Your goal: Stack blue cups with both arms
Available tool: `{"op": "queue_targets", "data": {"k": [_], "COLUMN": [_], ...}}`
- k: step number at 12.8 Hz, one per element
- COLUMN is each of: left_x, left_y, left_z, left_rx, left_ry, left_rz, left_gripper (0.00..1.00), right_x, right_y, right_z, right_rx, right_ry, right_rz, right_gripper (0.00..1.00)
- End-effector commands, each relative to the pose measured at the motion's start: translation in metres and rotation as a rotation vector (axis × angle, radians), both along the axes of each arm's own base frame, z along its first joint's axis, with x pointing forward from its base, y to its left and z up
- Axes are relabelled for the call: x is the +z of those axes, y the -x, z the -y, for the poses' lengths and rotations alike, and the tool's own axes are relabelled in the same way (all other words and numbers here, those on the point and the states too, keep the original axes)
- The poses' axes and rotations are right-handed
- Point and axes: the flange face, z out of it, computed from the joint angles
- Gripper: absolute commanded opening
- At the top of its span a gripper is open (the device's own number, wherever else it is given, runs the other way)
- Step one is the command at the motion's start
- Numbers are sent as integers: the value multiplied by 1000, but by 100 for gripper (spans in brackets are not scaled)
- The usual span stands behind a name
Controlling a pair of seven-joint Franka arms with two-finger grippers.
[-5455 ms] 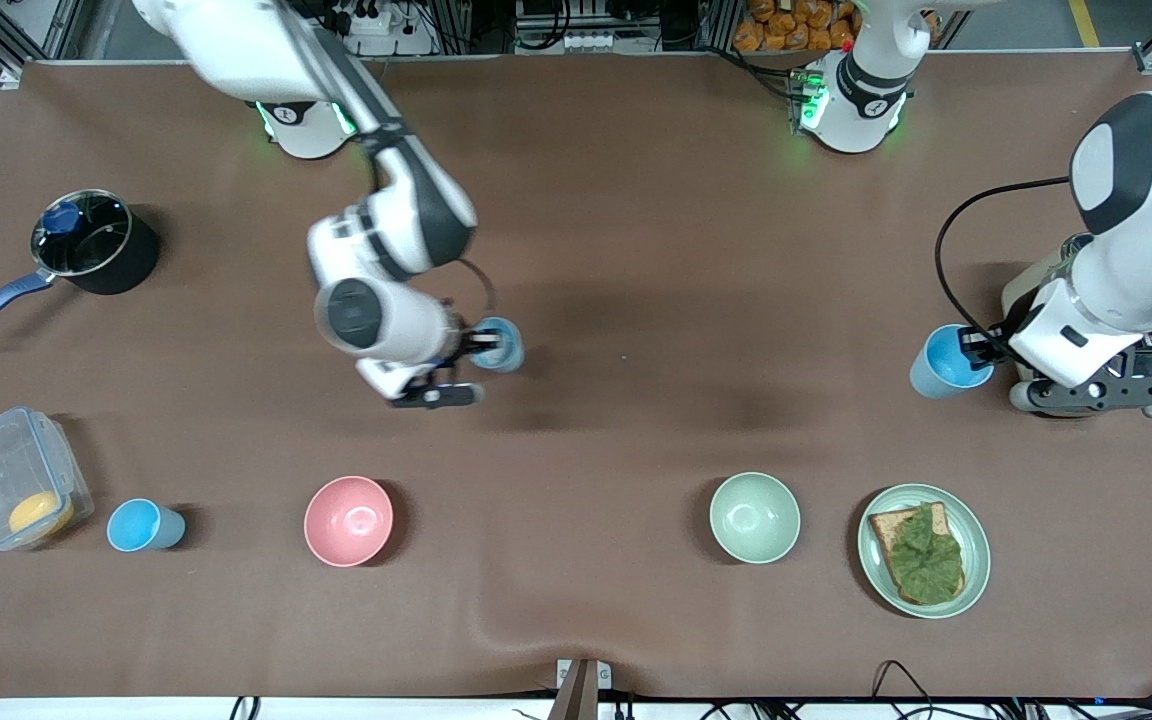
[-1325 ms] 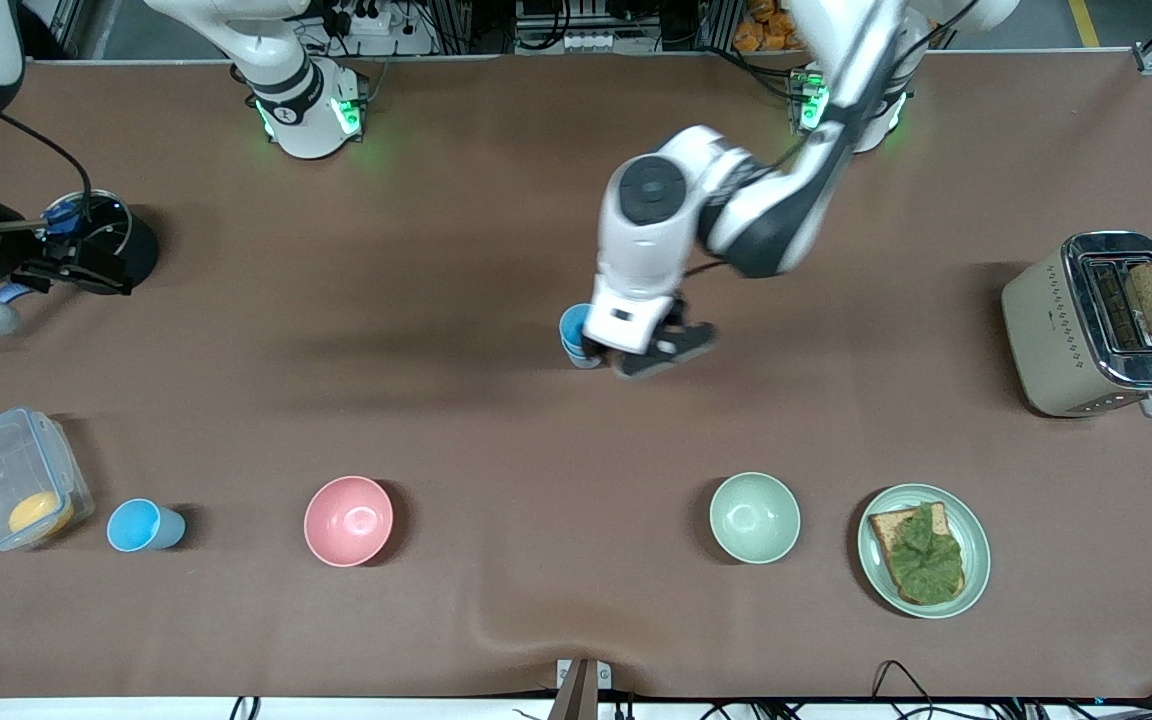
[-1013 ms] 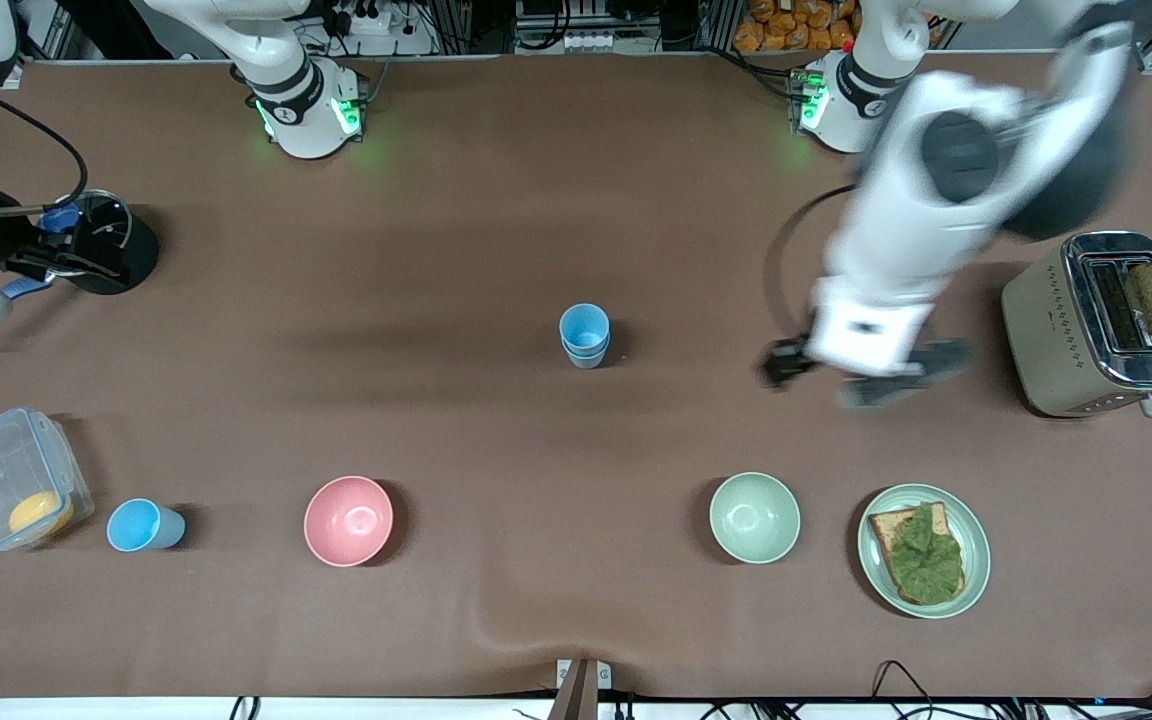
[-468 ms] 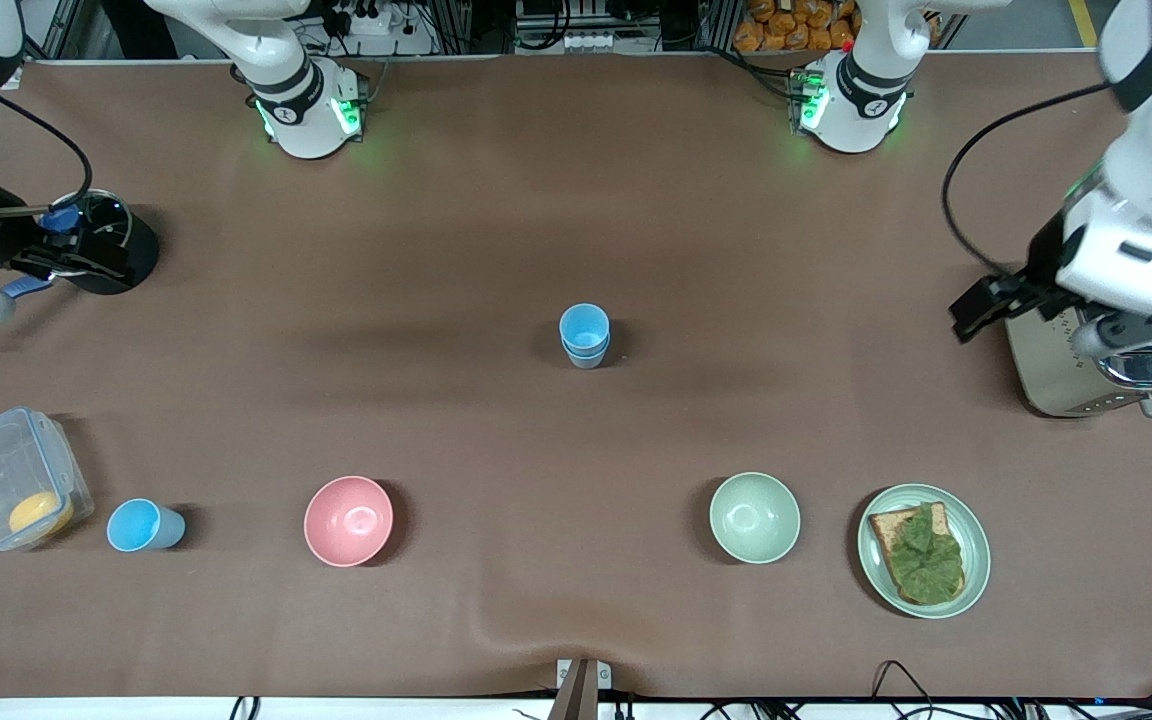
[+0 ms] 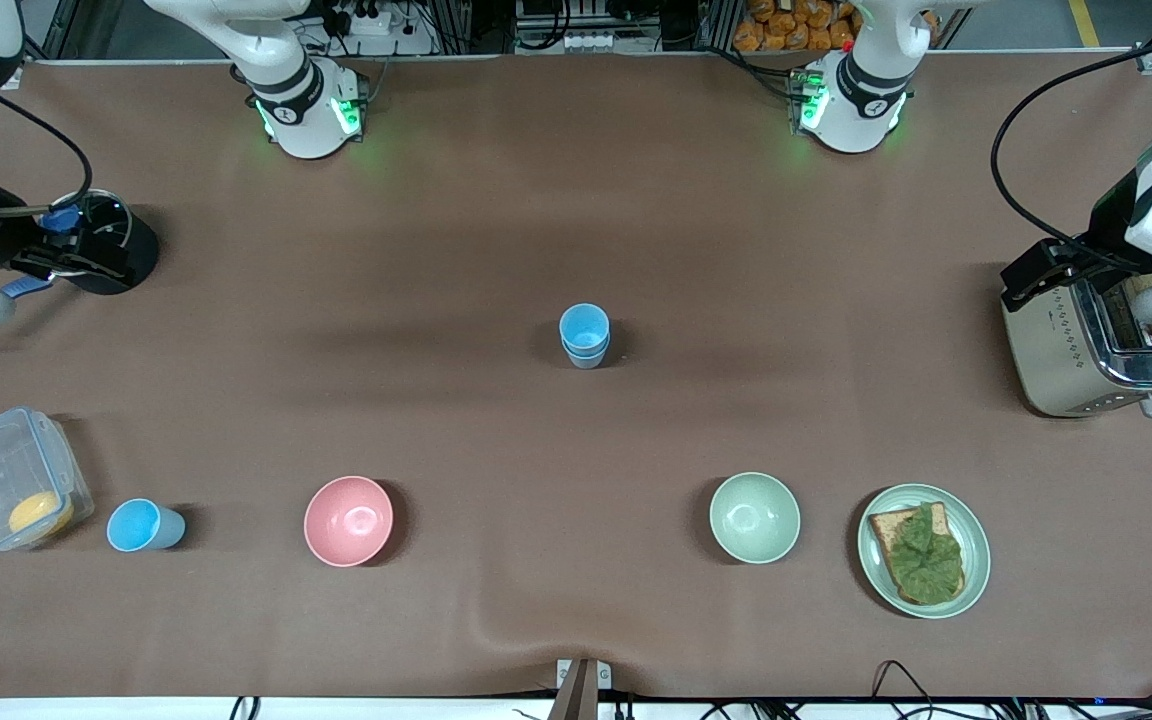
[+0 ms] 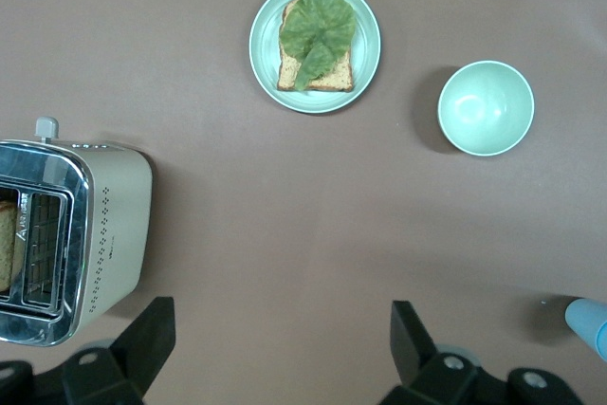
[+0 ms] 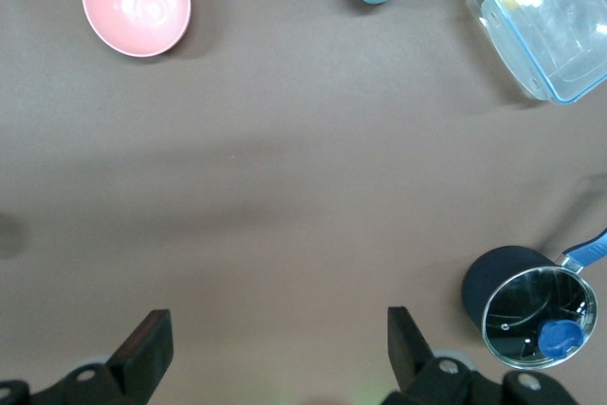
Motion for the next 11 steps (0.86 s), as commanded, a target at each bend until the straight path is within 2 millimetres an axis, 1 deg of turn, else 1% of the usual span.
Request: {"op": "queue_targets", "data": {"k": [1,4,6,8,9,11], "left_x": [8,14,13,11,12,14], "left_y": [8,6,8,8,9,11], "left_z": [-4,-8,-14,-15,-14,-15], "left_rx": [-35,-56,-53,-51,-53,-51], "left_ry": [34,29,28,27,28,29], "left_rz": [1,7,-13,-28,-25,-25], "left_gripper": [100,100,100,100,100,100], "right_x": [4,4,3,2,2,2], "right_y": [1,1,-1,-2,-2,-2], "right_z": [2,3,5,12,14,13], "right_rx": [-12,-14,-17,-26,-29,-29], "right_ry": [18,18,18,17,17,18], "right_rz": [-2,-2,4,4,4,5], "right_gripper": [100,100,100,100,100,100]}}
